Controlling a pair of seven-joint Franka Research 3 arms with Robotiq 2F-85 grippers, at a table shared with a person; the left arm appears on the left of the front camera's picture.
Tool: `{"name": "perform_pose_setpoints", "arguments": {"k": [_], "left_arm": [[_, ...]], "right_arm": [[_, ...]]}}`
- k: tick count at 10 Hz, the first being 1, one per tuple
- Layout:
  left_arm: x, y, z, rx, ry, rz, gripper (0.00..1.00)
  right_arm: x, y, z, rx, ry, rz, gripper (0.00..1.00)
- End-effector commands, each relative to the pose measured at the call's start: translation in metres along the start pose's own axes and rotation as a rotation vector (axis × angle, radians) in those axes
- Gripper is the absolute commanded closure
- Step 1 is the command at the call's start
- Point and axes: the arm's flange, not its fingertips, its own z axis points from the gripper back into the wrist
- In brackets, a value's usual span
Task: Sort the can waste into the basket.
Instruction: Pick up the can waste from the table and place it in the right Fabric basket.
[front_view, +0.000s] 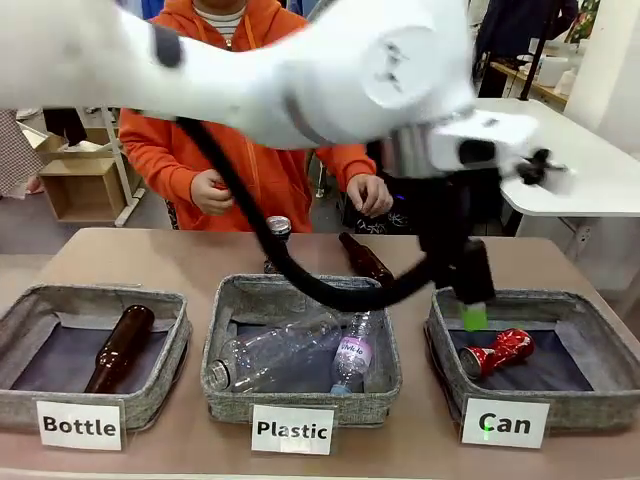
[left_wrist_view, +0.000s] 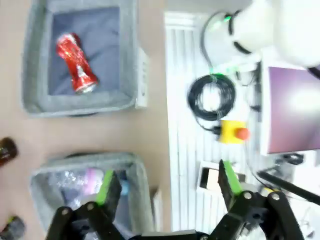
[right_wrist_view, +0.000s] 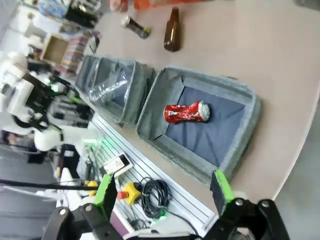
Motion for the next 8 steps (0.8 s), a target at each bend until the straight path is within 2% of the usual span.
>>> {"name": "perform_pose_setpoints", "arguments": {"k": [1, 2, 4, 6, 7, 8], "left_arm": [[-0.103, -0.012, 0.055, -0.032, -0.170, 0.125, 0.00], [-0.152, -0.011, 0.078, -0.043, -0.305, 0.260, 0.00], [-0.252, -0.006, 0.113, 0.013, -0.662, 0.599, 0.00], [-0.377, 0.009, 0.143, 0.111, -0.984, 1.029, 0.00], [-0.447, 0.016, 0.148, 0.136, -1.133, 1.267, 0.00], [-0.503, 0.023, 0.144, 0.128, -1.284, 1.421, 0.00]], "right_arm": [[0.013, 0.025, -0.050, -0.035, 0.118, 0.039, 0.00], [0.026, 0.041, -0.084, -0.004, 0.165, 0.070, 0.00], [0.042, 0.073, -0.155, 0.143, 0.252, 0.116, 0.00], [0.035, 0.099, -0.216, 0.278, 0.354, 0.136, 0.00], [0.026, 0.103, -0.238, 0.314, 0.363, 0.108, 0.00], [0.020, 0.101, -0.246, 0.360, 0.342, 0.073, 0.00]]}}
